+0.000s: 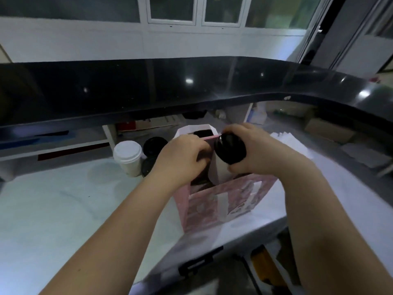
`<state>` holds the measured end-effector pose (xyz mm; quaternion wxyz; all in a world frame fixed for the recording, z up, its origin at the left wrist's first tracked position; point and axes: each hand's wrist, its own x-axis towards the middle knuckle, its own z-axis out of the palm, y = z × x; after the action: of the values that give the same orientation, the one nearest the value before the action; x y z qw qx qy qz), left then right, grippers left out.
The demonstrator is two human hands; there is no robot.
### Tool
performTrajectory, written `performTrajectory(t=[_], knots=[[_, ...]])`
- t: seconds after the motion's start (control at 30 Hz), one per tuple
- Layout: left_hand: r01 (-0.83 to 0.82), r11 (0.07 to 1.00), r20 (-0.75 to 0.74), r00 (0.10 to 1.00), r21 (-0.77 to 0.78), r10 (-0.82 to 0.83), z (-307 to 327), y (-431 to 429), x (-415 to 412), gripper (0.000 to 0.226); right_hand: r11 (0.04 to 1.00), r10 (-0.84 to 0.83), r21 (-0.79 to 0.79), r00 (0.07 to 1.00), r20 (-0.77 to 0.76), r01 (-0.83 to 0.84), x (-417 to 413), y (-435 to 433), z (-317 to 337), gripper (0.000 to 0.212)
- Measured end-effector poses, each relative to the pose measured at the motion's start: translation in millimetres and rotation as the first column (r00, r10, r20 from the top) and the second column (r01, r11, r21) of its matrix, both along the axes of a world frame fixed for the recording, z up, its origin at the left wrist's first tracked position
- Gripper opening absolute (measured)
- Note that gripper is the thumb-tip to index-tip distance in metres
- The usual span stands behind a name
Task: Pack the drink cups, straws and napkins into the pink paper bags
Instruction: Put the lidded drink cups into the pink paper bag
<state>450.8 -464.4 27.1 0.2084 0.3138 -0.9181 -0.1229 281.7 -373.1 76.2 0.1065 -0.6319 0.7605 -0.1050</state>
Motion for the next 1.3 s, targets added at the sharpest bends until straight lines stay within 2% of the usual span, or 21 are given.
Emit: performTrajectory(t=[0.1, 0.17, 0.23, 0.27, 0.37, 0.47, 0.57, 0.67, 0.73, 0.8, 0.9, 1.1, 1.3], knots=[[-0.057, 0.998, 0.068, 0.996, 0.038, 0.054, 1, 10, -1, 0.027, 0.997, 0.040, 0.071, 0.999, -0.028, -0.038, -16, -9, -15, 0.088], [-0.098, 0.995, 0.125, 0.988, 0.034, 0.093, 0, 13, -3, 0.059, 0.996, 0.052, 0.075, 0.995, -0.089, -0.046, -31, -11, -22, 0.088], [-0.141, 0.988, 0.232, 0.965, 0.061, 0.123, -2, 14, -2, 0.098, 0.999, 0.038, 0.023, 0.989, -0.145, -0.035, -43, -12, -29, 0.086], [-0.155, 0.986, 0.291, 0.948, 0.064, 0.130, -4, 15, -2, 0.110, 1.000, 0.029, 0.007, 0.984, -0.174, -0.028, -49, -13, -30, 0.086], [-0.171, 0.984, 0.403, 0.905, 0.049, 0.137, -10, 23, -7, 0.129, 0.998, 0.058, 0.019, 0.966, -0.251, -0.055, -58, -17, -32, 0.086], [-0.187, 0.982, 0.465, 0.872, 0.024, 0.155, -12, 34, -17, 0.143, 0.985, 0.170, 0.055, 0.939, -0.300, -0.161, -52, -25, -32, 0.084], [-0.227, 0.974, 0.498, 0.847, 0.023, 0.186, -13, 45, -24, 0.150, 0.951, 0.297, 0.186, 0.901, -0.316, -0.249, -35, -29, -32, 0.089], [-0.256, 0.967, 0.532, 0.820, 0.014, 0.210, -12, 57, -27, 0.155, 0.873, 0.451, 0.330, 0.849, -0.274, -0.358, -17, -33, -44, 0.093], [-0.265, 0.964, 0.549, 0.808, 0.014, 0.214, -11, 63, -25, 0.155, 0.818, 0.518, 0.405, 0.828, -0.213, -0.408, -14, -37, -51, 0.106], [-0.264, 0.965, 0.560, 0.800, 0.005, 0.216, -9, 67, -22, 0.155, 0.798, 0.530, 0.404, 0.840, -0.119, -0.446, -18, -38, -57, 0.116], [-0.248, 0.968, 0.558, 0.801, -0.025, 0.220, -8, 69, -15, 0.154, 0.819, 0.508, 0.326, 0.861, -0.029, -0.472, -23, -36, -72, 0.116], [-0.221, 0.974, 0.551, 0.807, -0.051, 0.212, -6, 72, -9, 0.152, 0.787, 0.576, 0.339, 0.811, -0.103, -0.516, -23, -24, -99, 0.106], [-0.223, 0.974, 0.524, 0.824, -0.045, 0.213, -7, 76, -6, 0.149, 0.776, 0.629, 0.289, 0.716, -0.303, -0.560, -15, -12, -121, 0.090]])
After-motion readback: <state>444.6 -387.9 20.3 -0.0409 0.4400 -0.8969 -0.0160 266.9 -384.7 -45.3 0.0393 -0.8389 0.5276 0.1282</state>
